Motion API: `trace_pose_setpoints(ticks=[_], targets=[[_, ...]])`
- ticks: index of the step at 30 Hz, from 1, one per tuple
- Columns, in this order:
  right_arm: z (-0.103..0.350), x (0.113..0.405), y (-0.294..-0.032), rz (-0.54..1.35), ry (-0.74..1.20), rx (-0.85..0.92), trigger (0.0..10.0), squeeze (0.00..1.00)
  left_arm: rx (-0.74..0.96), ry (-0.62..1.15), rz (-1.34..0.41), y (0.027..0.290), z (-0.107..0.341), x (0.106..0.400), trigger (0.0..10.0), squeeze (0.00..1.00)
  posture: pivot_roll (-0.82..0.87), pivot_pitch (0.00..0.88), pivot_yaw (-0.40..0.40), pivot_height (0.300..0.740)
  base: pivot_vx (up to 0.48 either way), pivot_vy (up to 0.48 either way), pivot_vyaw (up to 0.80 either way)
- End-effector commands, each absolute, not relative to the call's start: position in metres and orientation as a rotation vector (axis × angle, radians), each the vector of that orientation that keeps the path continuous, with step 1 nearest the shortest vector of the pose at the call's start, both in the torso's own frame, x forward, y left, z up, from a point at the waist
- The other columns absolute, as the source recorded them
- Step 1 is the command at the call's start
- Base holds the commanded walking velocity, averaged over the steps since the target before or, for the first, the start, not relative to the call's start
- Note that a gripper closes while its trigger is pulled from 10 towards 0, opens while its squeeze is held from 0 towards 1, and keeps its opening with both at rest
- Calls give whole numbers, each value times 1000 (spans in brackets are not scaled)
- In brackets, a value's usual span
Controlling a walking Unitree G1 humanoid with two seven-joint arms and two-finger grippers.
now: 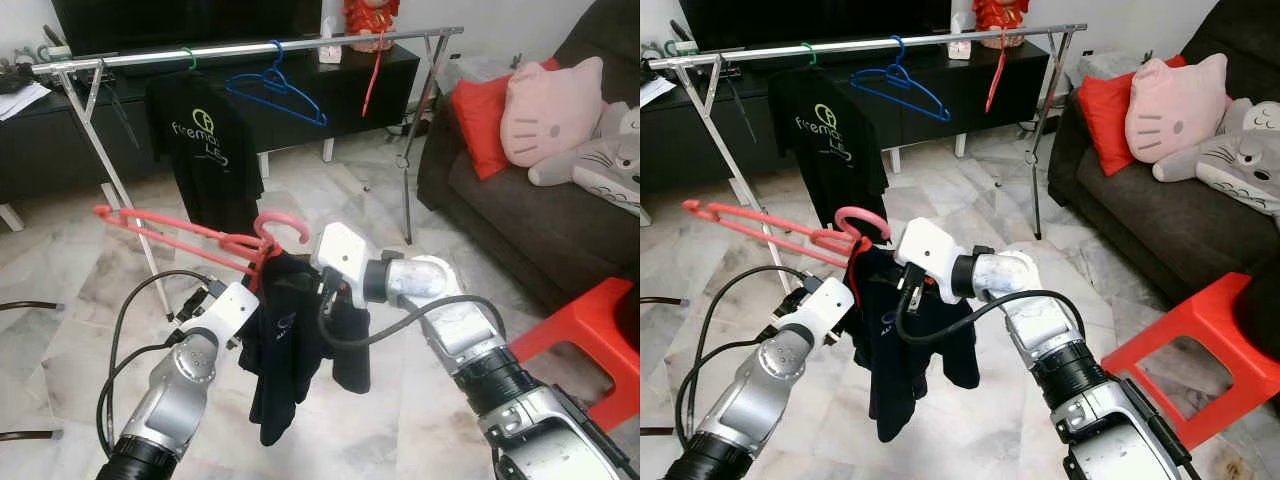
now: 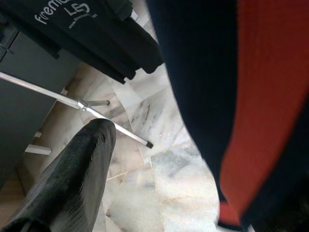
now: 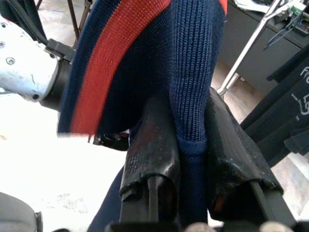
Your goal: Hang hanger
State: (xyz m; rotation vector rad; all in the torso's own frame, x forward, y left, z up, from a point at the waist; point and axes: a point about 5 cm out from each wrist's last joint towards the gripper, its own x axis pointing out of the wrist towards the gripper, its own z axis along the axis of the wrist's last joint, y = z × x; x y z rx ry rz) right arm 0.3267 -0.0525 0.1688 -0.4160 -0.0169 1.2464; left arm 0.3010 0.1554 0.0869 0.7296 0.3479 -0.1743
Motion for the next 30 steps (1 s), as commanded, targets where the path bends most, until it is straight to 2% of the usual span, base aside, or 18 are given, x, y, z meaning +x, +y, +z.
trace_pose_setpoints(ticks=[1,6,7,11,12,13,15,16,18,23,24,30], targets=[[182,326,-50,1253,-69,-427,10000,0,707,336,-176,152,89,304,10000,0,-120,37,-54,740,0,0,0],[188,326,-51,1249,-85,-439,10000,0,698,333,-174,149,88,305,10000,0,-123,36,-55,740,0,0,0],[190,327,-52,1243,-88,-446,10000,0,703,342,-173,150,86,304,7529,0,-122,36,-55,740,0,0,0],[192,329,-55,1226,-90,-452,10000,0,722,372,-163,158,82,300,7922,0,-120,39,-56,740,0,0,0],[192,329,-55,1226,-90,-453,10000,0,727,378,-163,159,81,299,7882,0,-120,39,-56,740,0,0,0],[192,329,-55,1225,-91,-451,10000,0,732,389,-161,161,80,299,7412,0,-119,38,-55,740,0,0,0],[193,329,-55,1224,-92,-450,10000,0,731,394,-159,161,80,299,7412,0,-120,38,-55,740,0,0,0],[193,329,-55,1226,-91,-450,10000,0,732,403,-157,161,79,299,4471,0,-119,38,-55,740,0,0,0],[192,329,-54,1226,-91,-449,10000,0,731,408,-156,161,78,299,3804,0,-119,38,-55,740,0,0,0],[193,329,-54,1225,-90,-451,10000,0,730,414,-157,159,77,298,3569,0,-119,38,-54,740,0,0,0],[194,329,-54,1226,-92,-451,10000,0,729,417,-160,159,77,298,157,0,-121,37,-54,740,0,0,0],[193,329,-54,1221,-91,-444,10000,0,738,433,-188,156,74,296,0,0,-118,36,-53,740,0,0,0]])
